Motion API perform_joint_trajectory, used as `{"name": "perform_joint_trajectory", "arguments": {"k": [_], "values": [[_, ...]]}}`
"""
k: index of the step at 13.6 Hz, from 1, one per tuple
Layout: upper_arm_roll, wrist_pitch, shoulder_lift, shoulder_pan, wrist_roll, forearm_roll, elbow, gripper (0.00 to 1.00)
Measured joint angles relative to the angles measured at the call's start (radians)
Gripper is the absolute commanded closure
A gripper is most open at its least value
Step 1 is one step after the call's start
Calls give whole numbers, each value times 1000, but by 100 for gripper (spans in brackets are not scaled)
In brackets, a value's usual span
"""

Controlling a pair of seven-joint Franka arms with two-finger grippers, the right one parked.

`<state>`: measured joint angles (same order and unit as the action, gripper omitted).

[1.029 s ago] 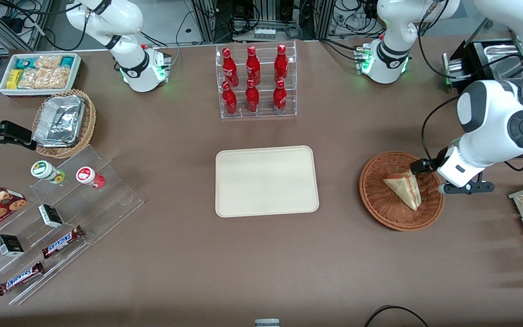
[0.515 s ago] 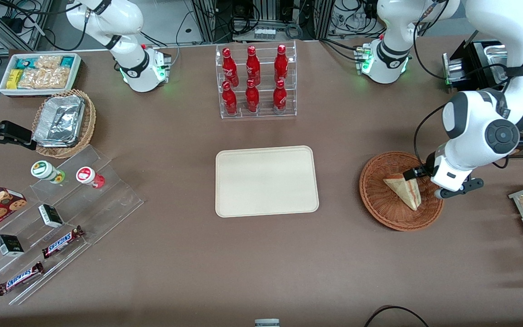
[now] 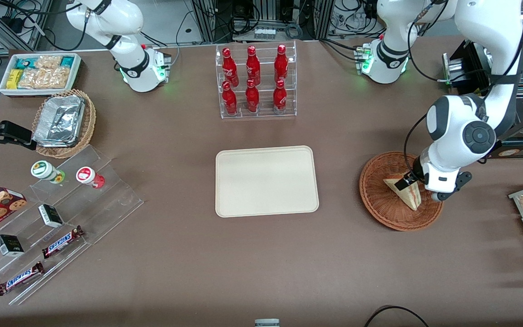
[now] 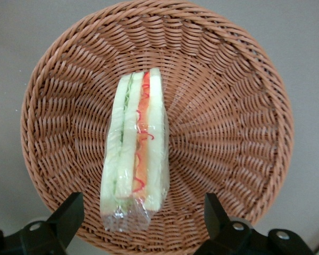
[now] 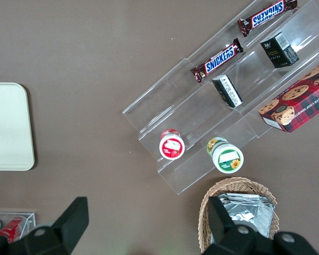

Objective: Place sandwich from basket to tray
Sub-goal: 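Lower the open left gripper around the wrapped sandwich's crust edge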

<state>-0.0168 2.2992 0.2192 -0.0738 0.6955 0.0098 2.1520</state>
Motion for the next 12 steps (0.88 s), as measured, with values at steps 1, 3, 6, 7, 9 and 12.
{"name": "perform_joint_trajectory", "arguments": {"k": [1,3,6,7,9,12], "values": [[0,3,7,0,2,17,3,0],[1,5,16,0,3,33,9,0],[3,46,28,2,3,35,29,41],[4,65,35,2,4,36,37,80],[5,81,50,2,5,36,44,100],[5,81,54,2,5,36,43,100]]}}
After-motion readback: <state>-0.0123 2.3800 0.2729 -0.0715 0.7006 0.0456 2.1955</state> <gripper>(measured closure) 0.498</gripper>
